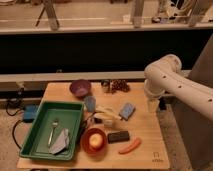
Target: Place sponge in metal cup
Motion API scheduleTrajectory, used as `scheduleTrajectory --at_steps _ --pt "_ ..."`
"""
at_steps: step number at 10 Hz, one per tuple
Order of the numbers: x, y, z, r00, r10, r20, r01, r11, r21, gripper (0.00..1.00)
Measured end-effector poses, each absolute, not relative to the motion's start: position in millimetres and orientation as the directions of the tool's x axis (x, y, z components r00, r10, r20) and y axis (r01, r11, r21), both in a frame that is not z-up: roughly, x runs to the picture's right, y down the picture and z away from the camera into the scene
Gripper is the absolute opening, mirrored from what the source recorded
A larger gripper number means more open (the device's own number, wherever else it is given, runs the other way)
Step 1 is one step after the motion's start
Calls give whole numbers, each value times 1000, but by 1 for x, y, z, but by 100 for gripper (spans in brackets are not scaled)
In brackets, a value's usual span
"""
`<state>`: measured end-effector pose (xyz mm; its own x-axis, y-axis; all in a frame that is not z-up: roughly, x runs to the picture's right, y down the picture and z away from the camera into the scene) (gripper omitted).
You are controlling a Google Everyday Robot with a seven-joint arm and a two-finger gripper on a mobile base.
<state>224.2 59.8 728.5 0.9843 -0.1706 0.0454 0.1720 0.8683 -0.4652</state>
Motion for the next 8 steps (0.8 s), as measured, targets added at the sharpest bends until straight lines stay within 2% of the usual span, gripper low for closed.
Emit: scheduleTrajectory --at_steps 8 --pt "199 62 752 957 -268 108 287 838 -464 80"
